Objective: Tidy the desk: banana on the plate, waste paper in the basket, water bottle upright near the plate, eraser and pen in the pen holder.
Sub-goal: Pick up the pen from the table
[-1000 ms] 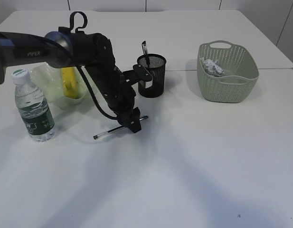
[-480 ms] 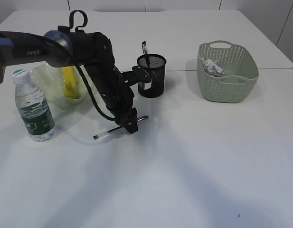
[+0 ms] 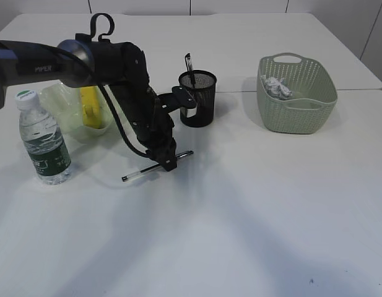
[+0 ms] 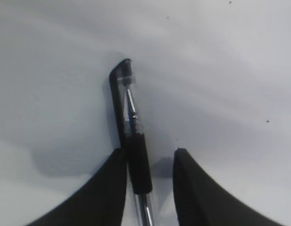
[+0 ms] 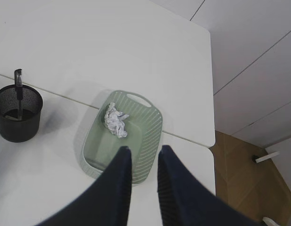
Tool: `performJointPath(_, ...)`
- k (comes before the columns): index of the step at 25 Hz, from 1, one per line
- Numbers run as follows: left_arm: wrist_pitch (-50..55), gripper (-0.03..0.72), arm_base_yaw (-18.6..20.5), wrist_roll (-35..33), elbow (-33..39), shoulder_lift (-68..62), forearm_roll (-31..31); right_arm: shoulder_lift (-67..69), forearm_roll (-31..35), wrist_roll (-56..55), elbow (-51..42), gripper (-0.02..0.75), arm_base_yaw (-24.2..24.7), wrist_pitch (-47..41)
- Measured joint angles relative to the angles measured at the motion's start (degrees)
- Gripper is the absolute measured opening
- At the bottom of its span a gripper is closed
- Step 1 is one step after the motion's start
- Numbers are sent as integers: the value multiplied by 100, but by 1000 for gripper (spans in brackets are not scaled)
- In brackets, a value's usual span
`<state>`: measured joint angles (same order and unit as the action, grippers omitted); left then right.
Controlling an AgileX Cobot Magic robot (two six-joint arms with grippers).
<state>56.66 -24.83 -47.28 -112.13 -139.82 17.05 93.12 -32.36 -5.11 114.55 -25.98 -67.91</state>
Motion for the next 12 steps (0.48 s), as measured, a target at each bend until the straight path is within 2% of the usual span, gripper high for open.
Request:
performJointPath(4, -18, 212, 0, 0, 0, 0, -5, 0, 0, 0, 0, 148, 0, 0)
performJointPath(12, -78, 101, 0, 0, 0, 0, -14, 0, 0, 0, 0, 147, 0, 0)
